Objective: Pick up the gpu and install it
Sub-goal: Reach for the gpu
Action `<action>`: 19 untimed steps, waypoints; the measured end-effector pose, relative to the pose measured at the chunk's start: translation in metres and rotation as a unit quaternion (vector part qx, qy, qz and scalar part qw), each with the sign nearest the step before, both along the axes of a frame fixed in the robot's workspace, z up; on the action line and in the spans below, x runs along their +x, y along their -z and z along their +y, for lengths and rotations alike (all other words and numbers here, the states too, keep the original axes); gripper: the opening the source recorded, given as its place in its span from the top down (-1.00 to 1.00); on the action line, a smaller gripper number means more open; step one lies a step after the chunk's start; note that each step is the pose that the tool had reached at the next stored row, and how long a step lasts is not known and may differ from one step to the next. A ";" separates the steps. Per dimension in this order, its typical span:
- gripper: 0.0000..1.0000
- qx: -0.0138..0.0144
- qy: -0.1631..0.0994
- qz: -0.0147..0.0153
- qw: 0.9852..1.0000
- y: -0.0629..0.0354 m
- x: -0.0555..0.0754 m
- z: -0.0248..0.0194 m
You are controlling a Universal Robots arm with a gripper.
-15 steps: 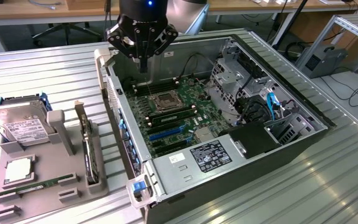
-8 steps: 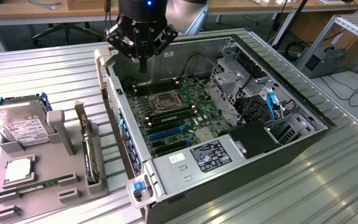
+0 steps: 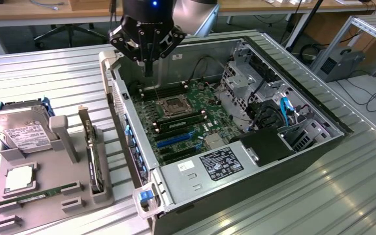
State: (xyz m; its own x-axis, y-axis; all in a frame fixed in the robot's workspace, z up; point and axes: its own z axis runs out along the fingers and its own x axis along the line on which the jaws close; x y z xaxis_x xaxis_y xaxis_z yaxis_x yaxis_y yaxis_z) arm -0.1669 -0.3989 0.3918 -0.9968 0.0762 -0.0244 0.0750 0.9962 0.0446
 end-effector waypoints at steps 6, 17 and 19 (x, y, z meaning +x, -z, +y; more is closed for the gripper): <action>0.79 0.000 0.000 0.000 1.000 0.0001 -0.002 0.0000; 0.79 0.000 0.000 0.000 1.000 0.0002 -0.004 0.0000; 0.79 0.000 0.000 0.000 1.000 0.0002 -0.005 0.0000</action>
State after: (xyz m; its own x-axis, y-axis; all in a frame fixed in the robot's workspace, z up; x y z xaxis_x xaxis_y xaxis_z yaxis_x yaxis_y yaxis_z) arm -0.1716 -0.3989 0.3916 -0.9968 0.0762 -0.0244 0.0750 0.9962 0.0445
